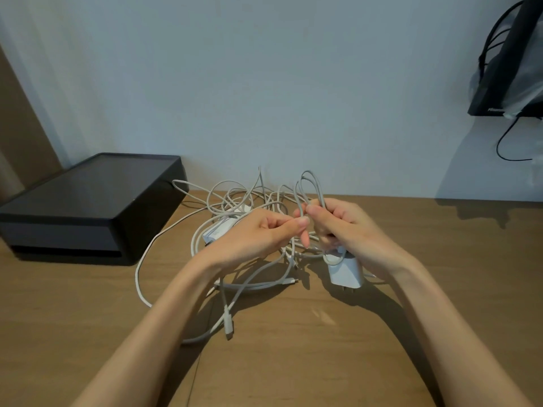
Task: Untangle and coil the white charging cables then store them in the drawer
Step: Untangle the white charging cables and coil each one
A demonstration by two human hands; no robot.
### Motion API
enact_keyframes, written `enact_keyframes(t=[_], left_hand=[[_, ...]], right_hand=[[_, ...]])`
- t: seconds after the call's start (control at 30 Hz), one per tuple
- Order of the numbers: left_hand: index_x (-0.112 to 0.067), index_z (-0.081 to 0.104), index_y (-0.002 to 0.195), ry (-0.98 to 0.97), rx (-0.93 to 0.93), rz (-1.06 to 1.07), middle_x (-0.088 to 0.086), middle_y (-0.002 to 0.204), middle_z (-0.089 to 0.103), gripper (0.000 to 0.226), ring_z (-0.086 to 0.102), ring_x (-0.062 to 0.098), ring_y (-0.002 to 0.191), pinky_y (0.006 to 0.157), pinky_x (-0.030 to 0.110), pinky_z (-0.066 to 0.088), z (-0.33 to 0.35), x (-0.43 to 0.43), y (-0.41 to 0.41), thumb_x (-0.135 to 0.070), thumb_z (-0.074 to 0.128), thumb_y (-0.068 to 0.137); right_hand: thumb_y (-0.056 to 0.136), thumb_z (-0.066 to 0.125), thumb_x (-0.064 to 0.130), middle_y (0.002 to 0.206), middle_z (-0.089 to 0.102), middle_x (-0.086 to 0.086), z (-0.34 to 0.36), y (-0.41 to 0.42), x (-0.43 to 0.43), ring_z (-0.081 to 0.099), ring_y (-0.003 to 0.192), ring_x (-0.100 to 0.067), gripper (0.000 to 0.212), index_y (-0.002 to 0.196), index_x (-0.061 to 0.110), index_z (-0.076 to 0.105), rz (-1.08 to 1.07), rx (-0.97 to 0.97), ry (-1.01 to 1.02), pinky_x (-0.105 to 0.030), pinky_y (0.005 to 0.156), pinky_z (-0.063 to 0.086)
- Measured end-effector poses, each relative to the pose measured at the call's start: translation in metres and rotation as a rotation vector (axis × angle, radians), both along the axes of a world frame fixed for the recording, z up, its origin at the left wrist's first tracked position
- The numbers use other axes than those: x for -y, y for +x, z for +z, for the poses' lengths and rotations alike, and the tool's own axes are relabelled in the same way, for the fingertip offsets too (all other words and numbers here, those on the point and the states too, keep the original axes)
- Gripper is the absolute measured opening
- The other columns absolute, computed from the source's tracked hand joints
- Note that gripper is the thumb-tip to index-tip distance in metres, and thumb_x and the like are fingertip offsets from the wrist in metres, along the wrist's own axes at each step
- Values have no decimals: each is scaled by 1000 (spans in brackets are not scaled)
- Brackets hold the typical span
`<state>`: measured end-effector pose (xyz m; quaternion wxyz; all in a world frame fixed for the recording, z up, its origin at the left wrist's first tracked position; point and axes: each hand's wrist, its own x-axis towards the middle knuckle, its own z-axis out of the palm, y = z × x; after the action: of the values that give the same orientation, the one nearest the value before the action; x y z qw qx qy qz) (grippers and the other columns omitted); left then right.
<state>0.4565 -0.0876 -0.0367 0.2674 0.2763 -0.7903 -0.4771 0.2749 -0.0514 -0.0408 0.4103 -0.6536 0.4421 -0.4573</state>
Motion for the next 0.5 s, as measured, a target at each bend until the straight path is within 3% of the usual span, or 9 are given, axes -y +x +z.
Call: enact_keyframes(t=[0.13, 0.3, 0.4, 0.5], left_hand=[[-23, 70, 77, -1, 15, -38, 8, 55, 26, 35, 20, 16, 48, 46, 22, 19, 0, 0, 0, -46, 47, 91], [-23, 70, 81, 25, -9, -61, 7, 55, 26, 34, 20, 17, 49, 48, 27, 16, 1, 0, 0, -44, 46, 92], [-22, 71, 83, 30, -10, -69, 7, 56, 26, 35, 21, 17, 49, 51, 33, 15, 1, -2, -1, -44, 45, 92], [-22, 72, 90, 24, -10, -81, 5, 60, 24, 38, 21, 15, 52, 50, 27, 18, -2, -2, -4, -43, 41, 94]], right_hand=[[98, 48, 23, 55, 34, -3, 1, 0, -1, 28, 48, -10, 22, 91, 13, 66, 28, 31, -5, -21, 48, 28], [95, 51, 30, 69, 42, -26, -2, -3, 2, 29, 47, -10, 21, 90, 14, 65, 97, 100, 2, -22, 48, 26], [96, 51, 29, 66, 43, -21, -4, -4, 4, 29, 47, -10, 22, 89, 12, 62, 130, 113, 13, -23, 48, 26], [96, 47, 26, 50, 38, -3, -4, -2, 5, 26, 48, -14, 23, 80, 14, 59, 83, 180, 22, -25, 49, 24]])
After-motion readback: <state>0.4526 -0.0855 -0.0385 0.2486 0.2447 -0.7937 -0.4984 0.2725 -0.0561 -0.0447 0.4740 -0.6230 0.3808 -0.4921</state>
